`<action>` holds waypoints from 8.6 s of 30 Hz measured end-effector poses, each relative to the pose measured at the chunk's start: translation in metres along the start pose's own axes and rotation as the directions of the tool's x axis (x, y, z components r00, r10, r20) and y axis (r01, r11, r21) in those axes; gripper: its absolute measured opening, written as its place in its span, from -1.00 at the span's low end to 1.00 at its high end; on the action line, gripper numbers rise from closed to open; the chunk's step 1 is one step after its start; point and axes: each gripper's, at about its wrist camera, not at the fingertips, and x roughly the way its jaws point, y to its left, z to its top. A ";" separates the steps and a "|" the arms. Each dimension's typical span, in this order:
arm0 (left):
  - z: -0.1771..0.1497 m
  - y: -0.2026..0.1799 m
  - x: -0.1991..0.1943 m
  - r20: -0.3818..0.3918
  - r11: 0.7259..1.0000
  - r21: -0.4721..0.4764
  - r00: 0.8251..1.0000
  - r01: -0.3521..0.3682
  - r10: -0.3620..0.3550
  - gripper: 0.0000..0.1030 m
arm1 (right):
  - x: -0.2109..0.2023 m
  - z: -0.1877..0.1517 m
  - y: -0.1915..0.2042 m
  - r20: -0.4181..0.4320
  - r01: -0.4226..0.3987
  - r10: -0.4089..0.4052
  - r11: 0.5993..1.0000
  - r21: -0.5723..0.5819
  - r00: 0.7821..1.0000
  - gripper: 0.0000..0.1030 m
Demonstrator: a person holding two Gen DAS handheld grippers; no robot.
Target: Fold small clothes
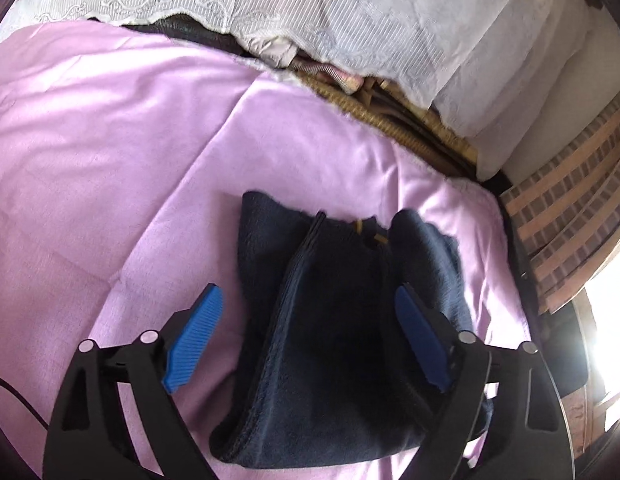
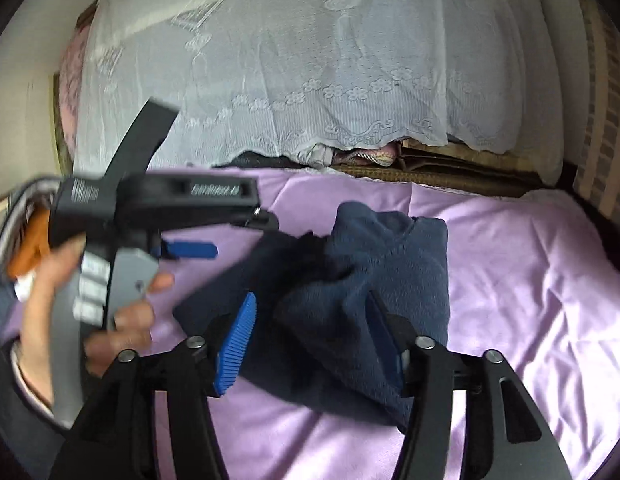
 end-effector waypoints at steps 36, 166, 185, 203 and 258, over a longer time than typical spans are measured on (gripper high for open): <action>0.019 0.051 -0.017 0.038 0.961 0.023 0.960 -0.277 0.276 0.82 | 0.096 0.025 0.073 -0.160 -0.106 0.110 0.994 0.033 0.981 -0.58; -0.026 0.008 0.040 -0.146 0.987 0.151 0.989 0.062 -0.040 0.91 | 0.167 -0.012 -0.133 -0.050 -0.347 0.505 0.657 0.670 0.862 0.39; -0.036 -0.022 0.029 0.014 0.946 0.304 0.993 -0.115 0.116 0.11 | 0.158 -0.007 -0.123 -0.060 -0.314 0.430 0.740 0.595 0.901 0.14; -0.084 -0.116 -0.007 0.066 0.866 0.495 0.997 -0.066 0.038 -0.05 | 0.018 -0.017 -0.161 0.000 -0.145 0.172 0.830 0.539 0.985 0.05; -0.342 -0.348 -0.057 -0.041 0.520 0.848 0.992 0.100 -0.123 0.91 | -0.344 -0.178 -0.198 -0.293 0.649 -0.600 0.548 0.528 0.744 0.87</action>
